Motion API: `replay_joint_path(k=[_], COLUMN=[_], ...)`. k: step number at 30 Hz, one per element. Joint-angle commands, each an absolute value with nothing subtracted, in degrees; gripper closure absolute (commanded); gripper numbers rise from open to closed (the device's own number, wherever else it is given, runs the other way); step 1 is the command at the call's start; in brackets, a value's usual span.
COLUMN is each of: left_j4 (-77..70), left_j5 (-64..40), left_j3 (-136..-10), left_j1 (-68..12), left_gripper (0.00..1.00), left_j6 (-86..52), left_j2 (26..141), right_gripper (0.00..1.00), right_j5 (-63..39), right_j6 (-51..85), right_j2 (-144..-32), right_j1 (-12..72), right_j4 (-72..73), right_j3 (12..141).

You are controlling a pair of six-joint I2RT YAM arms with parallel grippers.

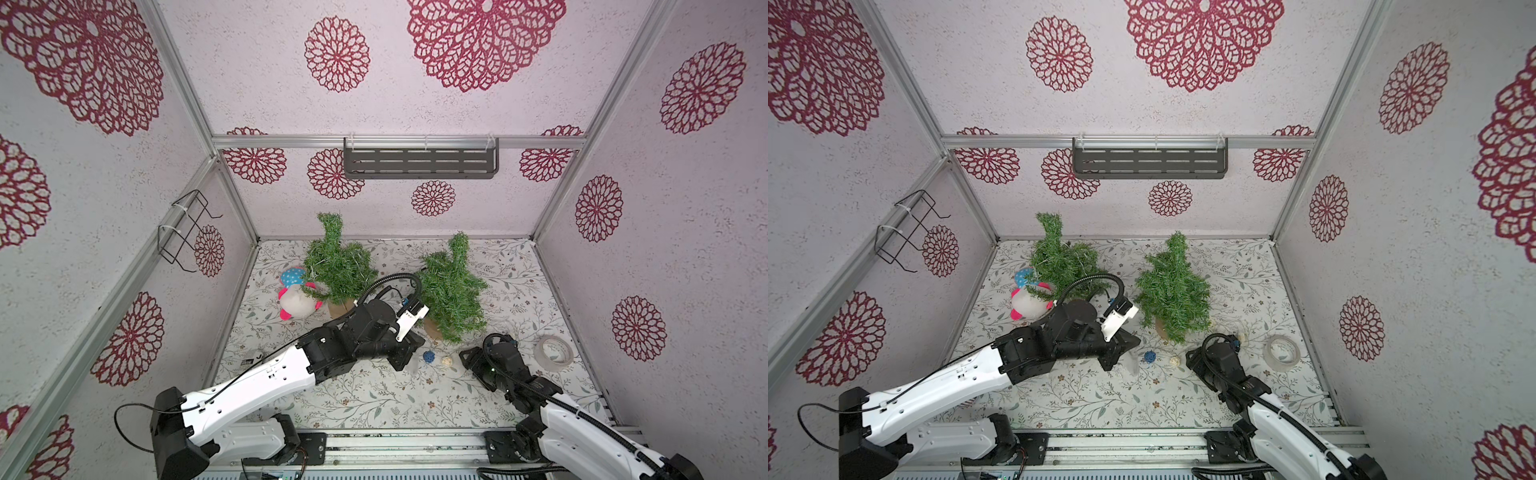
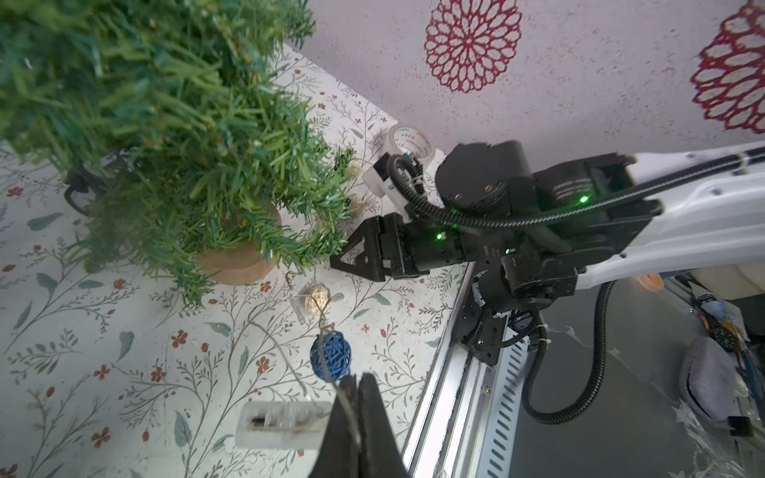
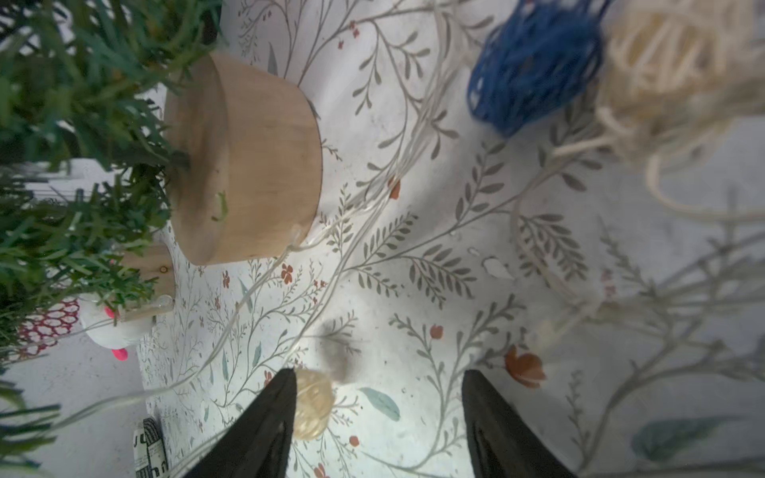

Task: Wrap string light around the christmas tree
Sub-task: Pick up the light string from the center of the board.

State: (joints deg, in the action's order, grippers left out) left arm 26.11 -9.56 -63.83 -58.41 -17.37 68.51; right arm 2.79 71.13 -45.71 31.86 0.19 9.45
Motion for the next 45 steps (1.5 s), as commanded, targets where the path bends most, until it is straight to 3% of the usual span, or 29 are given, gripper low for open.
replay_joint_path(k=[1, 14, 18, 24, 27, 31, 36, 41, 45], left_j4=[30.4, 40.1, 41.1, 43.5, 42.1, 36.1, 31.1, 27.2, 25.9], left_j5=[-11.1, -14.7, -12.8, -9.5, -8.9, -9.9, -9.4, -7.0, -7.3], left_j3=[-66.9, -79.8, -80.3, -79.1, -74.9, -67.2, -61.8, -57.7, -57.2], left_j1=[-60.5, -64.2, -64.3, -64.1, -62.8, -61.1, -59.2, -56.4, -55.6], left_gripper=[1.0, 1.0, 1.0, 1.0, 1.0, 1.0, 1.0, 1.0, 1.0], left_j6=[-16.6, -11.6, -11.2, -9.8, -10.5, -12.8, -13.9, -15.0, -15.5], left_j2=[67.3, 68.9, 68.8, 67.6, 66.5, 67.5, 70.7, 70.8, 70.2], right_gripper=[0.32, 0.31, 0.38, 0.64, 0.71, 0.58, 0.45, 0.46, 0.47], right_j5=[10.2, 16.2, 18.3, 18.2, 19.3, 17.8, 8.2, 2.8, 4.6], right_j6=[78.4, 86.7, 87.4, 82.8, 79.6, 74.6, 63.1, 49.0, 39.7], right_j2=[-46.3, -51.7, -51.0, -48.6, -45.7, -42.3, -41.7, -41.0, -39.9], right_j1=[33.5, 37.7, 39.2, 39.1, 39.0, 39.1, 40.1, 43.2, 49.6], right_j4=[11.1, 26.1, 23.8, 17.5, 12.3, 4.2, 0.9, -4.5, -4.6], right_j3=[8.7, 7.9, 8.9, 9.6, 10.1, 12.5, 14.7, 16.8, 16.9])
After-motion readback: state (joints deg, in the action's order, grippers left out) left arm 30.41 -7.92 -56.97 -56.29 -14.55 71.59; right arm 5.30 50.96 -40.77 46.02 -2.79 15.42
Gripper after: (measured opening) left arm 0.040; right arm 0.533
